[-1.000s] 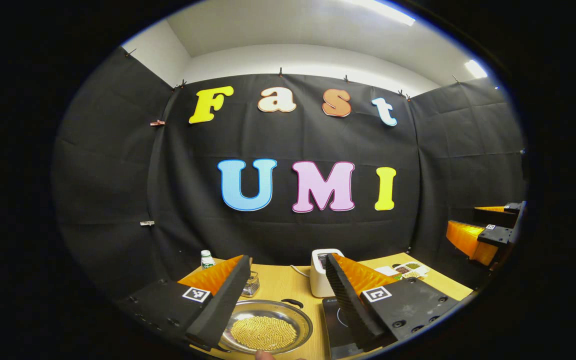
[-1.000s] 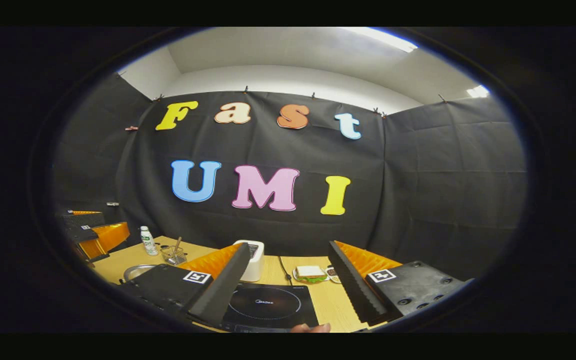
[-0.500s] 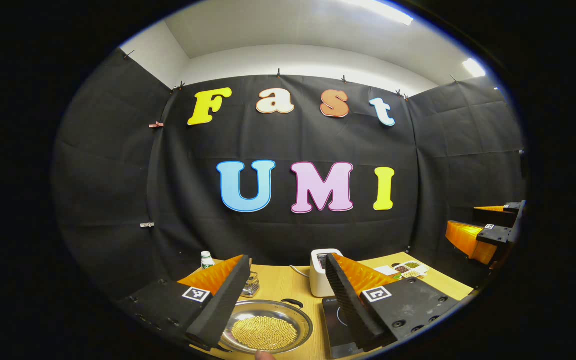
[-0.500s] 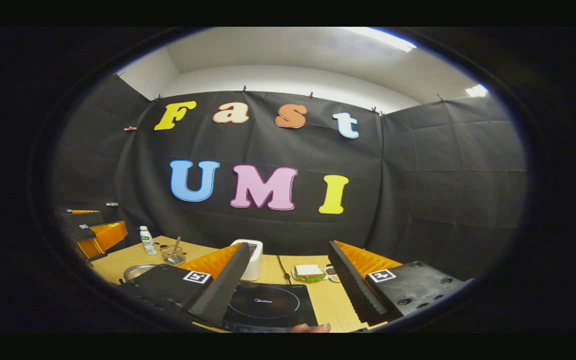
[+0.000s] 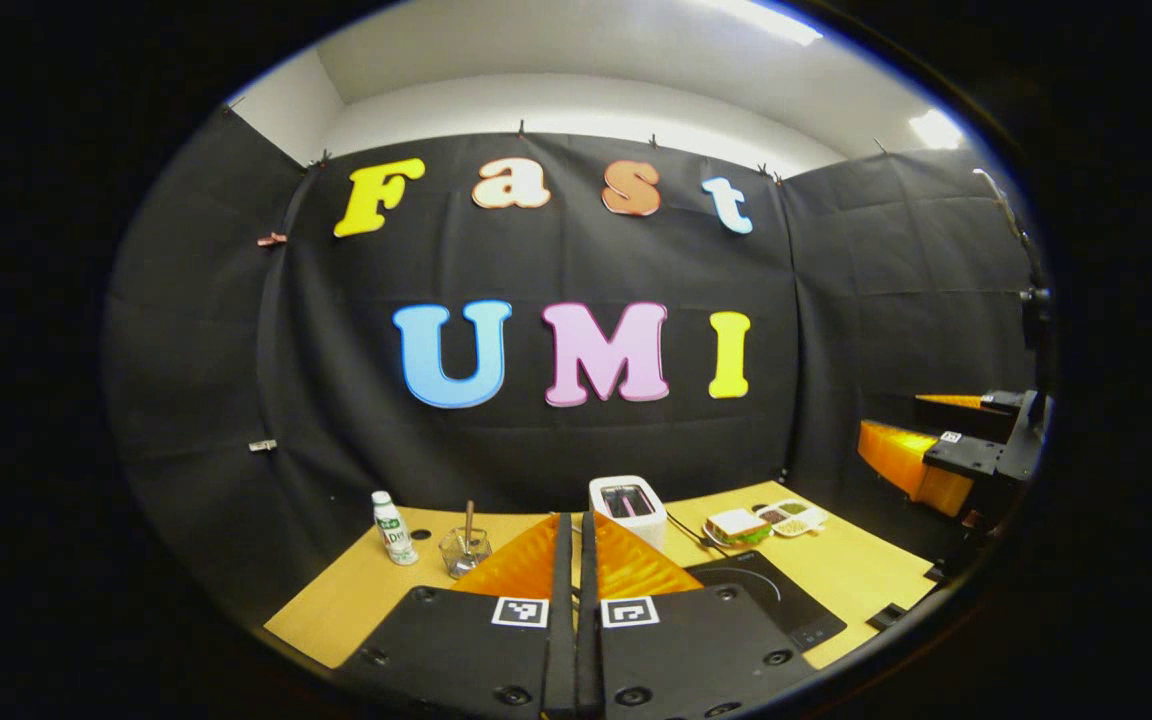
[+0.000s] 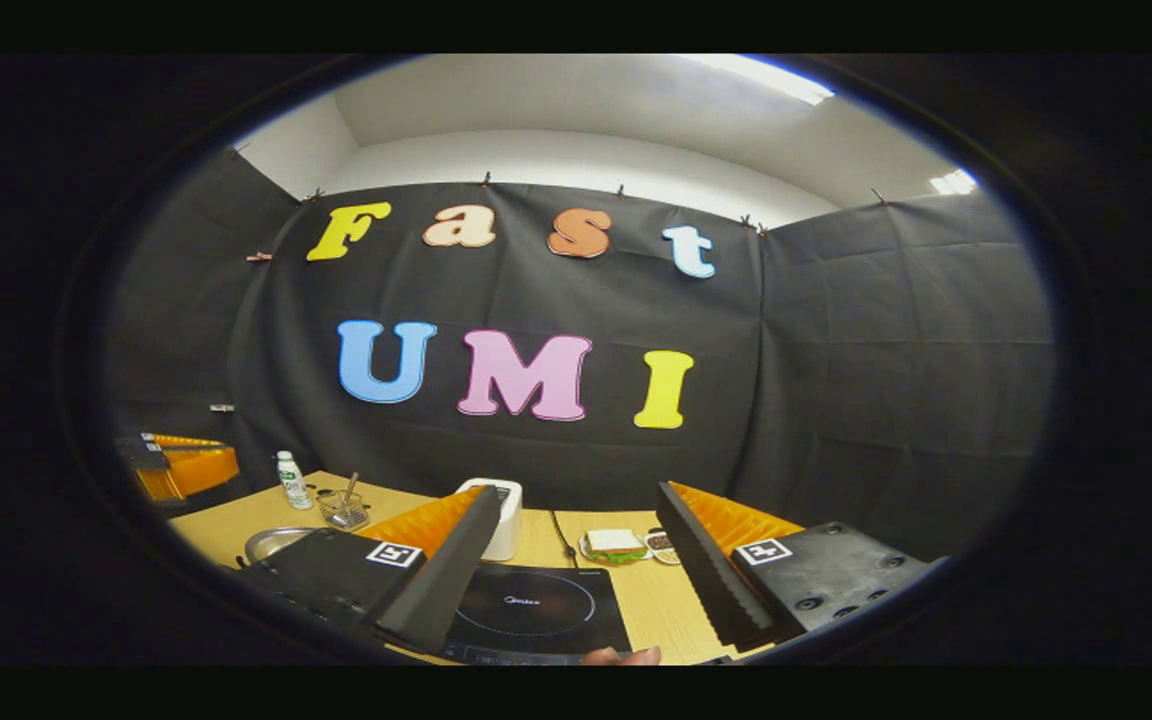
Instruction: First push the handle of the pot to place it horizontally, then grasp the pot with both hands and set it on the induction cooktop.
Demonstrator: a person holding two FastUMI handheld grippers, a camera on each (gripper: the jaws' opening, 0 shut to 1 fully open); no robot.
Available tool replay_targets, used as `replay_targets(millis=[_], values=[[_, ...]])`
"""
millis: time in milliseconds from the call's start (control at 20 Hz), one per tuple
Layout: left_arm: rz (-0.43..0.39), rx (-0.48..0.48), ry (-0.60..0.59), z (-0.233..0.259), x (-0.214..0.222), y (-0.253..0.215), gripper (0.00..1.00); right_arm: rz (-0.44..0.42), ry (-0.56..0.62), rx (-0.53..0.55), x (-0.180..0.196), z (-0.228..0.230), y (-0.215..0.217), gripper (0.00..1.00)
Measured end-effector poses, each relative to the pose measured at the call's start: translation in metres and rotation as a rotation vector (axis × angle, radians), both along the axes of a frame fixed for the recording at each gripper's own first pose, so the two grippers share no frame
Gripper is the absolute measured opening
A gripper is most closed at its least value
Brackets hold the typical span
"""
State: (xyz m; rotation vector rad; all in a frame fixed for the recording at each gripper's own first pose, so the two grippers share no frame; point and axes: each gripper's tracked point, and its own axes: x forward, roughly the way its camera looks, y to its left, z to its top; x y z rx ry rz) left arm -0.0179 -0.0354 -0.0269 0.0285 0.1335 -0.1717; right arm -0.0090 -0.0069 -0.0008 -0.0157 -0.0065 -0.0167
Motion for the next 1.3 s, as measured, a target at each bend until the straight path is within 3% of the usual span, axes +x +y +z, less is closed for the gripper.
replay_targets(millis=[400, 700, 900, 1300], values=[[-0.187, 0.074, 0.444, -0.119, -0.038, -0.023, 0.05, 0.021, 0.021, -0.007, 0.000, -0.010, 0.009, 0.98], [-0.303, -0.011, 0.806, -0.204, -0.088, -0.017, 0.05, 0.029, 0.036, -0.009, -0.001, -0.017, 0.010, 0.98], [-0.278, -0.019, 0.978, -0.245, -0.104, 0.029, 0.07, 0.026, 0.036, -0.012, 0.000, -0.019, 0.008, 0.98], [-0.192, 0.013, 1.062, -0.285, -0.072, 0.102, 0.05, 0.020, 0.039, -0.018, 0.000, -0.021, 0.007, 0.98]])
